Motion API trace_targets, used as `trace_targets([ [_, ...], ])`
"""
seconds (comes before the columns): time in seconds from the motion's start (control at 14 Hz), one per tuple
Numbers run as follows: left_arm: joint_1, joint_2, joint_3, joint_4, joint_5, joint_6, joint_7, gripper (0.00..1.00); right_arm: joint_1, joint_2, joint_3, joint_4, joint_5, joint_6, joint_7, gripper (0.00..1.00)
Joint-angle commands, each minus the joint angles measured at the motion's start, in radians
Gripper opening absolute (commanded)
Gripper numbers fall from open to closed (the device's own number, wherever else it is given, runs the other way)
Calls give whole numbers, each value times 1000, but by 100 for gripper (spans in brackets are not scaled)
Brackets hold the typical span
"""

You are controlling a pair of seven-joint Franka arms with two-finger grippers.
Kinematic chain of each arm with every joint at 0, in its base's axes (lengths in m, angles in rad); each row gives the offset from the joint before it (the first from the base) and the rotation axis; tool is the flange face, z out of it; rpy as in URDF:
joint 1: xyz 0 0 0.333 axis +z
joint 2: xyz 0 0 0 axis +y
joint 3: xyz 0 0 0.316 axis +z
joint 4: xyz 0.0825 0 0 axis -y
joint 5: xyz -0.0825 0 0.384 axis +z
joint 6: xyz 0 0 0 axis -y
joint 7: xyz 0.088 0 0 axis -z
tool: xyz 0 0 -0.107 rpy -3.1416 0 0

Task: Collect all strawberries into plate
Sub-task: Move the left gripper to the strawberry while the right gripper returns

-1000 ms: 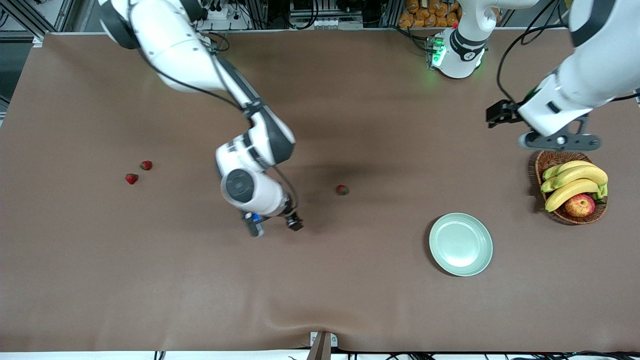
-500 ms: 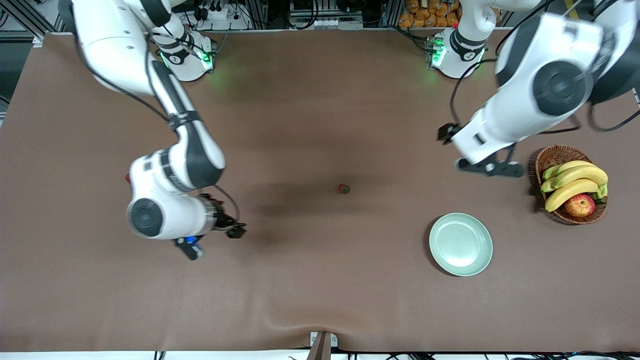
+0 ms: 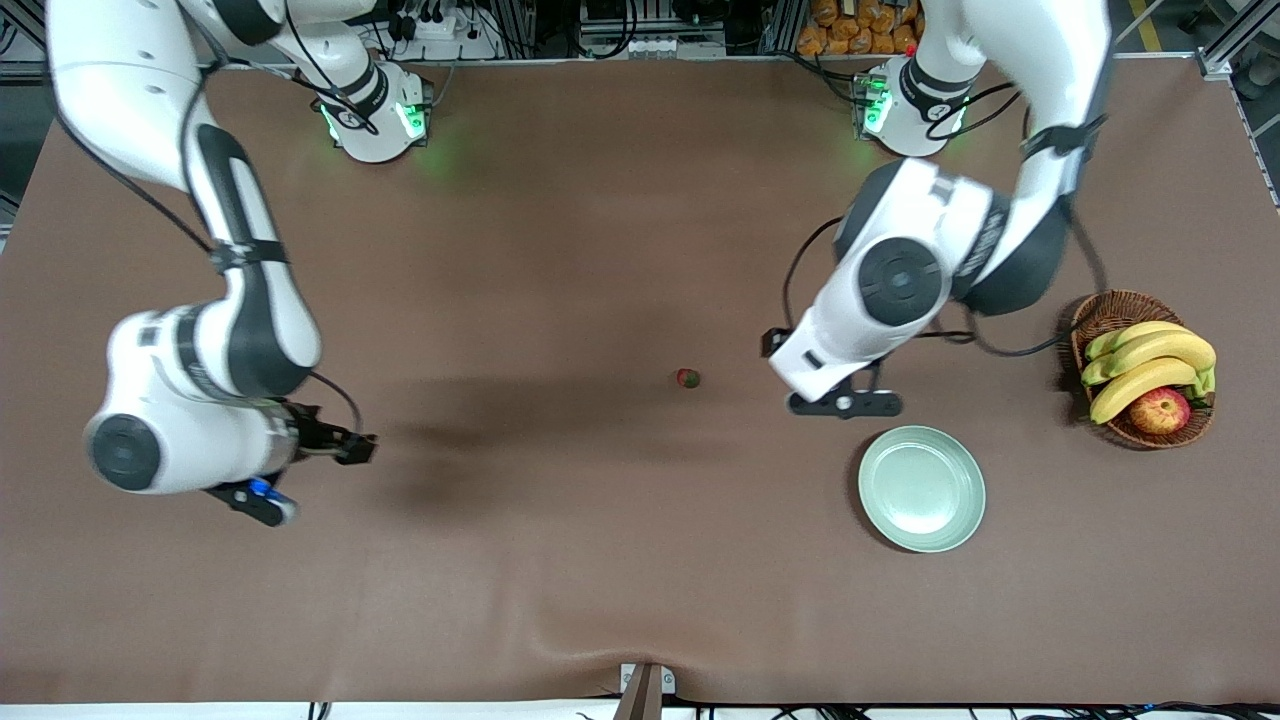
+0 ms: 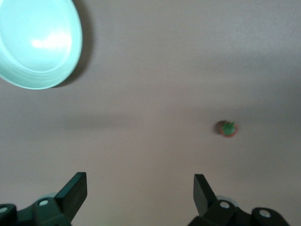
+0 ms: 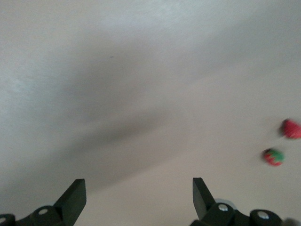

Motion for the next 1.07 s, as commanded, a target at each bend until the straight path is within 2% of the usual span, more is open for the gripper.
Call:
trace_targets([
  [0.0, -59, 56, 8, 36, -9, 48, -108, 100, -100, -181, 20, -274, -16, 115, -171, 100],
  [0.14, -97, 93, 8, 36, -8, 103, -186, 100, -142, -228, 18, -375, -21, 174, -235, 100],
  [0.36, -163, 153, 11, 36, 0, 201, -296, 100, -179, -257, 18, -440, -65, 197, -256, 100],
  [0.57, -183, 193, 13, 30, 18, 263, -346, 100, -225, -304, 17, -593, -106, 374, -333, 100],
  [0.86, -203, 237, 13, 29, 28, 347, -398, 100, -315, -300, 17, -704, -111, 549, -445, 100],
  [1.0, -211, 262, 13, 27, 49, 369, -416, 100, -334, -292, 15, -735, -111, 593, -459, 100],
])
